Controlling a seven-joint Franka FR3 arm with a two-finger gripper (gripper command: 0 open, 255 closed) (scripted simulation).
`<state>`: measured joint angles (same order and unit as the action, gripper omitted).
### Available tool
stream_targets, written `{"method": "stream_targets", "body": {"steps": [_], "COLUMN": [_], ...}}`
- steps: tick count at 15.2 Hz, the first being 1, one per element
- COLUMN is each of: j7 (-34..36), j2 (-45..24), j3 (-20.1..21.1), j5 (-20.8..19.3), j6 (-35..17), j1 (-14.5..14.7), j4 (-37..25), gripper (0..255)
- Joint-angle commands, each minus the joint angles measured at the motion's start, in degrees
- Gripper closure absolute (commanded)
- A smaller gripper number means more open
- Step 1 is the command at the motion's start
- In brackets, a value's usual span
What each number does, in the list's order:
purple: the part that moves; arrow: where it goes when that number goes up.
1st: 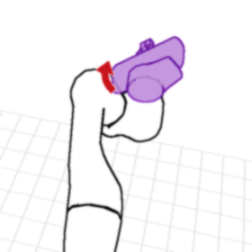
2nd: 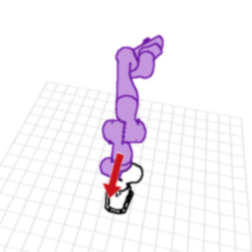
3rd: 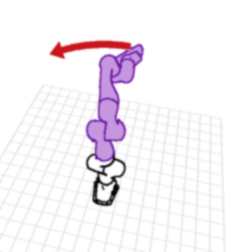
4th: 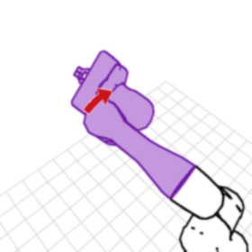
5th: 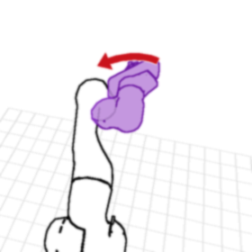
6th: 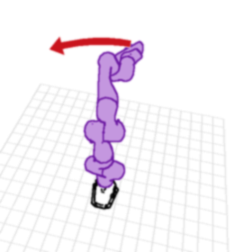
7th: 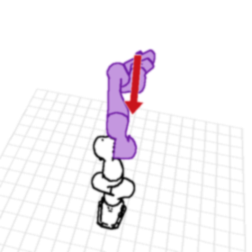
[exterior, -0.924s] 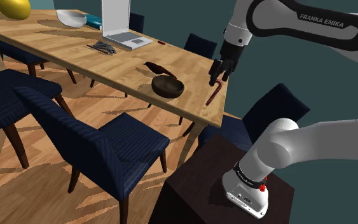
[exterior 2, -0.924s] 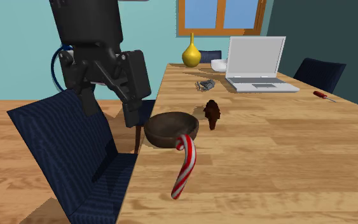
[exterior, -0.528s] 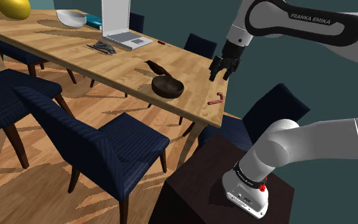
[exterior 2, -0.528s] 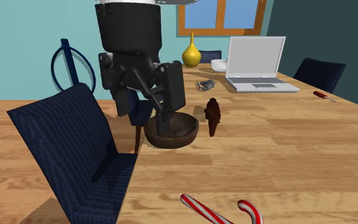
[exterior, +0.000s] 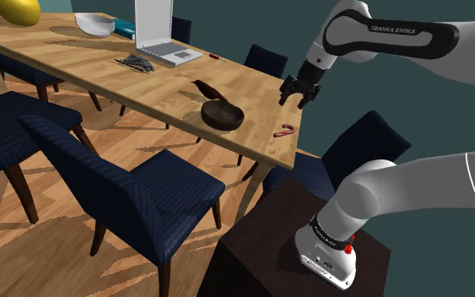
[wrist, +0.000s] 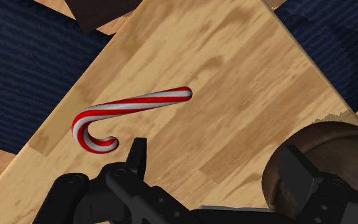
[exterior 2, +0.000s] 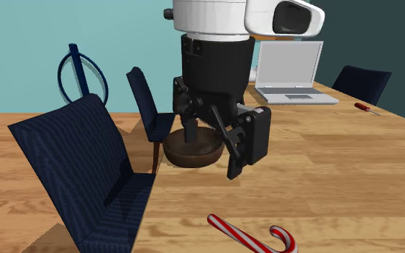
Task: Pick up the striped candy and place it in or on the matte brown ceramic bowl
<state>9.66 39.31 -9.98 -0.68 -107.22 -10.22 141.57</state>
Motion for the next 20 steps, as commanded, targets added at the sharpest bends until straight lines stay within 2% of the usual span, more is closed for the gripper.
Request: {"method": "stream_targets", "body": {"steps": [1, 5, 12, 13, 20], "j7": [-0.03, -0.07, -0.07, -0.07, -0.07], "j2": [-0.31, -0.82, -0.84, -0.84, -0.84], "j3": [-0.21, -0.29, -0.29, -0.29, -0.29], "j5": [0.0, 0.02, 0.02, 0.02, 0.02], "j6": [-1.66, -4.58, -4.58, -4.58, -4.58], "j1": [-0.1, -0.05, -0.05, -0.05, -0.05], "j4": [1.26, 3.67, 3.65, 3.65, 3.65], "gripper": [0, 0, 0, 255, 255]}}
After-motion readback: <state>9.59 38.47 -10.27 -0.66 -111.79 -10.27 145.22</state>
